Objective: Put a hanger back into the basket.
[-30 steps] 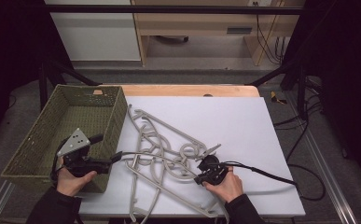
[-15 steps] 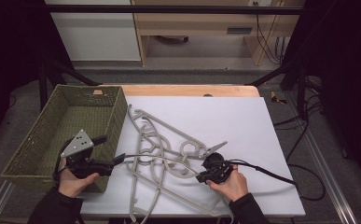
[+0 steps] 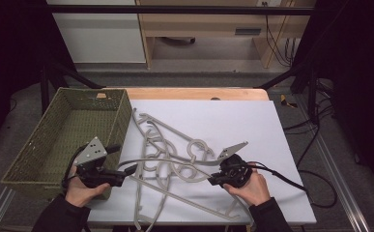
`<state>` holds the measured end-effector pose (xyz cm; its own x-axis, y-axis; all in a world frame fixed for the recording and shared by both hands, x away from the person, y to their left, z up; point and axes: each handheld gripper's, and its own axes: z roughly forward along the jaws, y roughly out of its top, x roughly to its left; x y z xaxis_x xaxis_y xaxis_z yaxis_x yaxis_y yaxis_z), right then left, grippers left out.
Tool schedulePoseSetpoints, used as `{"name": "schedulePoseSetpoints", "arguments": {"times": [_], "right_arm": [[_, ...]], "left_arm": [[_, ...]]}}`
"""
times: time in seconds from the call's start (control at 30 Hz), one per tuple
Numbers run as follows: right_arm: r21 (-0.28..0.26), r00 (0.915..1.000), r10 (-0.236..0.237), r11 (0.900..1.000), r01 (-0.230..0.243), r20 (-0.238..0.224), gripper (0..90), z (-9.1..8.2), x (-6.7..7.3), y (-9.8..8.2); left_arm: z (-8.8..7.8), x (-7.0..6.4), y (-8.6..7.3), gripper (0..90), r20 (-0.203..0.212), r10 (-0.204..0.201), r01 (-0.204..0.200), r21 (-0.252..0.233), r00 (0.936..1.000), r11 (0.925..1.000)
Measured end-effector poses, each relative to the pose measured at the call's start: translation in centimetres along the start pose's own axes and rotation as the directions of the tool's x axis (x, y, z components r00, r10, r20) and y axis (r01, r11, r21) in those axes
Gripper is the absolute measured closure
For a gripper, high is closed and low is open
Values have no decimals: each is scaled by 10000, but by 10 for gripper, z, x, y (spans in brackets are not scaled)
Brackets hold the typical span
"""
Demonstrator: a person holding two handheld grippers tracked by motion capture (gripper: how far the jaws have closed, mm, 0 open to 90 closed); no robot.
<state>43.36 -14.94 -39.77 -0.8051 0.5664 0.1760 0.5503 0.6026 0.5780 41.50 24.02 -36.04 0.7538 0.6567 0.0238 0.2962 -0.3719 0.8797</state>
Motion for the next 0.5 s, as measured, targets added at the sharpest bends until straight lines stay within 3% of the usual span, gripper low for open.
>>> {"name": "schedulePoseSetpoints", "arguments": {"times": [0.3, 0.33, 0.4, 0.5], "right_arm": [[-213, 9985, -490, 9986, 485, -229, 819, -10, 2, 0], [-191, 9982, -530, 9984, 524, -291, 819, -10, 2, 0], [-195, 9980, -568, 9982, 562, -280, 819, -10, 3, 1], [-57, 9951, -958, 9954, 957, -261, 819, -9, 9, 4]], "left_arm": [[14, -21, 4, 205, 372, 644, -656, 333, 9972, 9973], [17, -22, 5, 248, 526, 760, -785, 481, 9957, 9958], [21, -25, 4, 252, 567, 943, -981, 689, 9939, 9928], [29, -30, 3, 285, 880, 1350, -1448, 1159, 9869, 9826]]}}
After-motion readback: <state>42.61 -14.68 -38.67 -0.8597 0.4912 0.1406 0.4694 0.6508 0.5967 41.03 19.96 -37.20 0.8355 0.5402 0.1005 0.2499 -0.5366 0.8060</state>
